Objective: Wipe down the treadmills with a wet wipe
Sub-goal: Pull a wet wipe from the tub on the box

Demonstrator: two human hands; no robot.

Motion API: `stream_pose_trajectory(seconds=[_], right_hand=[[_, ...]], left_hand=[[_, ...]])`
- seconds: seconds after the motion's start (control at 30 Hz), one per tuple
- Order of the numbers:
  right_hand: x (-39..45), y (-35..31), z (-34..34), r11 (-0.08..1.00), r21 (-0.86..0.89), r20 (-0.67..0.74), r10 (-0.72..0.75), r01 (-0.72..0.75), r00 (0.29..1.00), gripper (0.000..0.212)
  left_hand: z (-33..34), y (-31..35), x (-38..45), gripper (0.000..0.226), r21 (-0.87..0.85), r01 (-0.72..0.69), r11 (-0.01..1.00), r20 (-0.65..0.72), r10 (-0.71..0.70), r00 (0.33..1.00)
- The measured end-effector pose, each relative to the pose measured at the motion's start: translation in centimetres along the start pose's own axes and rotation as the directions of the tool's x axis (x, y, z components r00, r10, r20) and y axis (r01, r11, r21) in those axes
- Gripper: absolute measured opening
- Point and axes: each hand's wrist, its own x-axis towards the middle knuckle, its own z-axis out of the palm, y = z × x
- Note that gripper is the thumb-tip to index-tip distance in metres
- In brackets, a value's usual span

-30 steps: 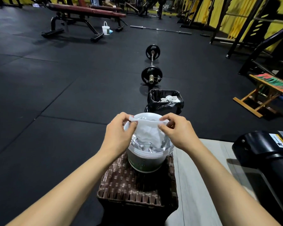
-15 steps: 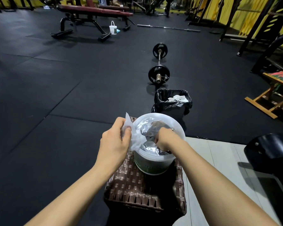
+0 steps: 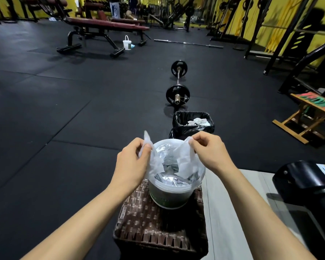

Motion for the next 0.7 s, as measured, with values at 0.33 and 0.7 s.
stream_pose_trajectory(seconds=[0.33,0.7], right_hand=[[1.1,-1.8,-1.3,0.996,0.051,0.003,-0.078,0.078,0.997,0.018],[-0.9,-4.7,-1.2,0.906,0.416,0.163,-0.161,0.08,0.973,0.021]], left_hand=[[0.1,-0.3,1.3,0.033,0.082,-0.046,0.996,0.097,0.038,0.995],[0.5,1.2,2.4,0.023,-0.183,0.021,0.983,0.265,0.029,0.964]])
